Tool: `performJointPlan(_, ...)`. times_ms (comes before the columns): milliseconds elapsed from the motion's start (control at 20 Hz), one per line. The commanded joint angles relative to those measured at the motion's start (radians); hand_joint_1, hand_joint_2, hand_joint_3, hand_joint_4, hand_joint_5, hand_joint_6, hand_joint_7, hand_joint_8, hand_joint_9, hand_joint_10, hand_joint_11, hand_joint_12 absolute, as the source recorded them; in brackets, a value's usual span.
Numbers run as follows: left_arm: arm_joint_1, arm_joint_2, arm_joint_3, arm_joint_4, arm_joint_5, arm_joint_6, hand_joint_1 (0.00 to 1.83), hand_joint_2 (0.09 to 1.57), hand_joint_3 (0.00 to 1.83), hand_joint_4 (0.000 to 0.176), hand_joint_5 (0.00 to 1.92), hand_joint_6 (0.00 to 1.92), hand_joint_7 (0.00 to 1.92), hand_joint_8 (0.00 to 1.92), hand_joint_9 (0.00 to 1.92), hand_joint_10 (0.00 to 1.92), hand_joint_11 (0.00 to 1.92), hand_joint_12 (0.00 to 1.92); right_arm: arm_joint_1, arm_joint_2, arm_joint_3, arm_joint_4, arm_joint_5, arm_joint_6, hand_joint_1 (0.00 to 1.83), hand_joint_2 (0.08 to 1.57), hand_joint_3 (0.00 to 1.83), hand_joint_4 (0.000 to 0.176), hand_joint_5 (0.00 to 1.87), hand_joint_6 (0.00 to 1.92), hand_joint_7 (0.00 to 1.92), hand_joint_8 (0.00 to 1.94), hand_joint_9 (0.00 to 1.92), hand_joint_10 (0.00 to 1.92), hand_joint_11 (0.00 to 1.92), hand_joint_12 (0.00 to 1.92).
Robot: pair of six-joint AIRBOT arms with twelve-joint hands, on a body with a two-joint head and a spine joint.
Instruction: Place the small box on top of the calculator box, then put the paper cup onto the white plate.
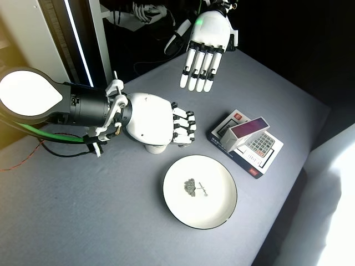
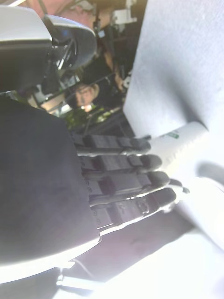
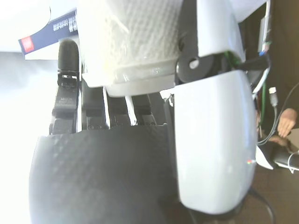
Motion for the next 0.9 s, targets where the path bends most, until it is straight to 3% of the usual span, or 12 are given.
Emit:
performJointPlan(0, -0.011, 0.010, -0.003, -0.031, -0.087, -0.002, 0.15, 1.11, 0.00, 0.000, 0.30, 0.01, 0.32, 0.01, 0.28, 0.01, 0.00, 0.63, 0.003, 0.009, 0.000, 0.008, 0.042, 0.002, 1.58, 1.12, 0.00, 0.000, 0.91, 0.06, 0.88, 0.80, 0.77, 1.02, 0.62, 1.64)
performJointPlan(50, -0.011, 0.010, -0.003, -0.031, -0.087, -0.003, 0.17, 1.11, 0.01, 0.000, 0.30, 0.01, 0.32, 0.01, 0.29, 0.01, 0.00, 0.63, 0.004, 0.009, 0.000, 0.009, 0.047, 0.002, 1.50, 1.12, 0.00, 0.000, 0.88, 0.80, 1.00, 0.75, 0.88, 1.10, 0.75, 1.66)
performJointPlan(100, -0.011, 0.010, -0.004, -0.031, -0.087, -0.005, 0.15, 1.12, 0.01, 0.000, 0.30, 0.00, 0.32, 0.01, 0.29, 0.01, 0.00, 0.63, 0.006, 0.009, 0.001, 0.019, 0.059, 0.002, 1.40, 1.09, 0.00, 0.000, 0.94, 0.86, 1.07, 0.72, 1.01, 1.17, 0.85, 1.54)
performJointPlan(200, -0.013, 0.010, -0.004, -0.031, -0.087, -0.010, 0.17, 1.13, 0.01, 0.000, 0.31, 0.01, 0.33, 0.01, 0.30, 0.01, 0.00, 0.65, 0.015, 0.009, 0.002, 0.040, 0.069, 0.002, 1.40, 1.06, 0.00, 0.000, 1.02, 0.63, 1.16, 0.70, 1.10, 1.15, 0.96, 1.45)
performJointPlan(250, -0.014, 0.010, -0.004, -0.031, -0.087, -0.012, 0.18, 1.13, 0.00, 0.000, 0.31, 0.01, 0.34, 0.01, 0.31, 0.01, 0.00, 0.66, 0.020, 0.010, 0.002, 0.046, 0.070, 0.003, 1.31, 1.08, 0.00, 0.000, 0.99, 0.73, 1.13, 0.95, 1.16, 1.20, 1.01, 1.58)
performJointPlan(300, -0.016, 0.010, -0.004, -0.031, -0.087, -0.012, 0.17, 1.13, 0.00, 0.000, 0.33, 0.01, 0.35, 0.01, 0.32, 0.01, 0.00, 0.69, 0.026, 0.010, 0.002, 0.054, 0.070, 0.003, 1.46, 1.10, 0.00, 0.000, 0.93, 0.79, 1.06, 0.85, 1.03, 1.11, 0.81, 1.62)
performJointPlan(350, -0.017, 0.010, -0.004, -0.031, -0.087, -0.012, 0.16, 1.14, 0.01, 0.000, 0.32, 0.00, 0.35, 0.01, 0.32, 0.01, 0.00, 0.69, 0.034, 0.010, 0.002, 0.064, 0.070, 0.002, 1.40, 1.08, 0.00, 0.000, 0.95, 0.81, 1.11, 0.73, 1.06, 1.17, 0.87, 1.54)
performJointPlan(450, -0.018, 0.010, -0.004, -0.029, -0.087, -0.012, 0.17, 1.14, 0.00, 0.000, 0.34, 0.01, 0.35, 0.01, 0.33, 0.01, 0.00, 0.71, 0.051, 0.010, 0.002, 0.084, 0.071, -0.007, 1.40, 1.08, 0.00, 0.000, 0.98, 0.65, 1.09, 0.84, 1.05, 1.26, 0.95, 1.52)
performJointPlan(500, -0.018, 0.010, -0.004, -0.028, -0.087, -0.012, 0.13, 1.15, 0.00, 0.000, 0.33, 0.00, 0.35, 0.00, 0.32, 0.00, 0.00, 0.72, 0.060, 0.010, 0.002, 0.113, 0.072, -0.033, 1.48, 1.07, 0.00, 0.000, 0.95, 0.74, 1.09, 0.75, 1.09, 1.01, 0.88, 1.53)
performJointPlan(600, -0.018, 0.010, -0.003, -0.024, -0.087, -0.012, 0.12, 1.15, 0.00, 0.000, 0.32, 0.00, 0.34, 0.00, 0.31, 0.00, 0.00, 0.70, 0.081, 0.010, 0.005, 0.178, 0.072, -0.078, 1.50, 1.08, 0.00, 0.000, 0.90, 0.88, 1.07, 0.73, 1.07, 0.98, 0.86, 1.54)
performJointPlan(750, -0.018, 0.010, -0.001, -0.022, -0.087, -0.012, 0.13, 1.15, 0.00, 0.000, 0.33, 0.00, 0.36, 0.00, 0.33, 0.00, 0.00, 0.74, 0.104, 0.009, 0.007, 0.288, 0.072, -0.178, 1.30, 1.11, 0.00, 0.000, 0.91, 0.86, 1.06, 1.05, 1.10, 1.38, 1.03, 1.75)
performJointPlan(850, -0.021, 0.010, 0.001, -0.020, -0.087, -0.012, 0.12, 1.15, 0.00, 0.000, 0.32, 0.00, 0.34, 0.00, 0.32, 0.00, 0.00, 0.72, 0.121, 0.008, 0.012, 0.399, 0.082, -0.314, 1.39, 1.09, 0.00, 0.000, 0.93, 0.82, 1.07, 0.85, 1.03, 1.24, 0.90, 1.53)
